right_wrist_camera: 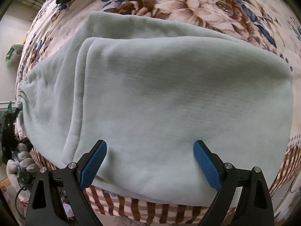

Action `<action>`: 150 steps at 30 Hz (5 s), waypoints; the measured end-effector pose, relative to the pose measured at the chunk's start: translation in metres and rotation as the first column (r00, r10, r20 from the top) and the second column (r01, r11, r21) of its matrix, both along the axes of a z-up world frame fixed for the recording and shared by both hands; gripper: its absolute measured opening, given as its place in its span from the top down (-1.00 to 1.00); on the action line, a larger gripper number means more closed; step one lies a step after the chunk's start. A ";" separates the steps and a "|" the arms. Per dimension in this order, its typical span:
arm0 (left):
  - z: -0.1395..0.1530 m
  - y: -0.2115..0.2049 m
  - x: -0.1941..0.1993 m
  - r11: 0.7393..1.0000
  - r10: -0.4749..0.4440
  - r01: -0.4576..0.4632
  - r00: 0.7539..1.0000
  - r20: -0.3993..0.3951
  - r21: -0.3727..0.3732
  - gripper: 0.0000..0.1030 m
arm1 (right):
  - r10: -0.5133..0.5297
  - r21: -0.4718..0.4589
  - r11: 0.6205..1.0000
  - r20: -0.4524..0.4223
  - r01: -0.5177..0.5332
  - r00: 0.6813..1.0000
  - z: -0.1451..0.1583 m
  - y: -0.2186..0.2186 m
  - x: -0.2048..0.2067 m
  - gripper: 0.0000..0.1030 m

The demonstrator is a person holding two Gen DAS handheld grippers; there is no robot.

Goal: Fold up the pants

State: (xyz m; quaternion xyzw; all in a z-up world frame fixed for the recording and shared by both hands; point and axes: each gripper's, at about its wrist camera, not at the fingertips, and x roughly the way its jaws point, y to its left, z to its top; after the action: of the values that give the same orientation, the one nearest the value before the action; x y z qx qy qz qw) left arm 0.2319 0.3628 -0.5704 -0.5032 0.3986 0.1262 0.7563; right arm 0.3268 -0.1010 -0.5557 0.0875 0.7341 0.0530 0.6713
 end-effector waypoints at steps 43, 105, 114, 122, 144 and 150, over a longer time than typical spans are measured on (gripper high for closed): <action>0.113 -0.472 0.023 0.411 -0.830 0.872 0.479 -0.285 0.266 -0.98 | -0.387 0.044 0.922 0.108 0.385 0.916 0.061 -0.278 -0.088 -0.86; 0.033 -0.410 0.215 0.535 -0.785 0.844 0.489 -0.381 -0.020 -0.85 | -0.616 0.378 0.714 -0.063 0.590 0.786 0.014 -0.329 -0.077 -0.67; 0.012 -0.401 0.221 0.491 -0.798 0.871 0.463 -0.387 0.028 0.08 | -0.600 0.378 0.673 -0.223 0.635 0.769 -0.037 -0.299 -0.109 -0.32; 0.015 -0.388 0.223 0.527 -0.780 0.850 0.488 -0.391 0.009 -0.09 | -0.624 0.351 0.656 -0.247 0.668 0.741 -0.041 -0.315 -0.112 -0.35; 0.050 -0.371 0.077 0.603 -0.726 0.795 0.583 -0.366 0.070 -0.59 | -0.645 0.629 0.559 -0.079 0.540 0.760 -0.012 -0.269 -0.141 0.51; 0.060 -0.375 0.060 0.583 -0.762 0.813 0.553 -0.337 0.017 -0.62 | -0.620 0.487 0.595 -0.230 0.640 0.750 -0.045 -0.267 -0.136 -0.05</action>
State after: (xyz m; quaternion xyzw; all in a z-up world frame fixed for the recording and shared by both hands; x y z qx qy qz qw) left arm 0.2920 -0.0122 -0.5105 -0.1791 0.6769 -0.1200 0.7038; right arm 0.1908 -0.3679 -0.6007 0.5259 0.6218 0.0142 0.5802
